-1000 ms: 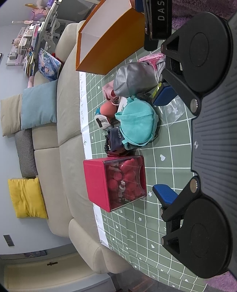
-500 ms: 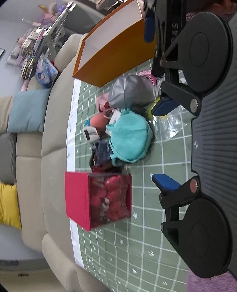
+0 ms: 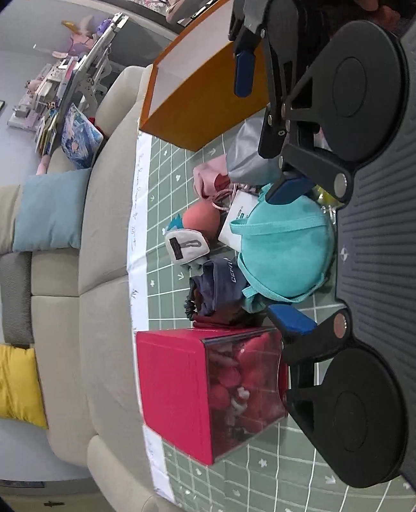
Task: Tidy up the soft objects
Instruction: 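Grasp the teal plush strap with the left tool while the right tool grasps the silver cloth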
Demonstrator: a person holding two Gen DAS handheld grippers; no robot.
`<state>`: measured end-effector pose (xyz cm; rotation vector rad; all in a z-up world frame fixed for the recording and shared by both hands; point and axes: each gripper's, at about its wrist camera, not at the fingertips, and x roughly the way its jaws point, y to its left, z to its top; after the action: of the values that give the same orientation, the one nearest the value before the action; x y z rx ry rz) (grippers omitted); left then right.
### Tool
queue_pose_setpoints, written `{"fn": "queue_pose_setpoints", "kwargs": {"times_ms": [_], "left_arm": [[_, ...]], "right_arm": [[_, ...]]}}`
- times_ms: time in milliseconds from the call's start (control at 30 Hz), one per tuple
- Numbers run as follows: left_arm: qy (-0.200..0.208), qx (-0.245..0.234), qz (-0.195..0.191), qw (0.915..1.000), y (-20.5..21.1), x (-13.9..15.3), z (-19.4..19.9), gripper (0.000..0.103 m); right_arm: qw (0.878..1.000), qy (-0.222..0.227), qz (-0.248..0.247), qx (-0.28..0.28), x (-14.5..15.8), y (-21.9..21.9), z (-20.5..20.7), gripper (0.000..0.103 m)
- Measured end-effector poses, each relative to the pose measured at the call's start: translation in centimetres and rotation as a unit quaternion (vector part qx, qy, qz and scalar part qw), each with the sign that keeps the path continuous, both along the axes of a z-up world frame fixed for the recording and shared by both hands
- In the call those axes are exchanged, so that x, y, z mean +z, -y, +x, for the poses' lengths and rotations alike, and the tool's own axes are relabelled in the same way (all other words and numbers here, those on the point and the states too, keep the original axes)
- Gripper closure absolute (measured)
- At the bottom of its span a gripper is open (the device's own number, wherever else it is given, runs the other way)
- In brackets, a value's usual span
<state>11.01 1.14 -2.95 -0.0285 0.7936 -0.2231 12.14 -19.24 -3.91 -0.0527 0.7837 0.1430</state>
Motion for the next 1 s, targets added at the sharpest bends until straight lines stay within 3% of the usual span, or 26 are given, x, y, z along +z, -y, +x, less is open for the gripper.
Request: {"fn": "queue_pose_setpoints", "kwargs": {"times_ms": [233,467,533,833,900,1000], "left_arm": [[-0.024,0.019,-0.008,0.9995,-0.6,-2.1,1.6,0.016],[-0.047,0.032,-0.012,0.9983,-0.7,-4.0,2.6,0.015],[-0.049,0.032,-0.016,0.9982,-0.6,-4.2,2.6,0.015],[-0.052,0.032,-0.060,0.9964,-1.5,-5.2,2.7,0.016],[-0.046,0.025,-0.068,0.9963,-1.6,-5.1,2.5,0.033],[-0.024,0.022,-0.054,0.9980,-1.5,-4.3,1.7,0.048]], "right_arm": [[1.000,-0.015,0.014,0.002,-1.8,0.8,1.5,0.036],[0.999,-0.038,0.029,0.008,-3.1,0.9,2.2,0.082],[0.999,-0.041,0.029,0.016,-3.3,0.7,2.2,0.088],[0.997,-0.057,0.045,0.035,-4.0,0.4,2.2,0.094],[0.997,-0.054,0.046,0.038,-3.8,0.3,2.0,0.096],[0.997,-0.036,0.045,0.048,-3.2,0.1,1.5,0.096]]}}
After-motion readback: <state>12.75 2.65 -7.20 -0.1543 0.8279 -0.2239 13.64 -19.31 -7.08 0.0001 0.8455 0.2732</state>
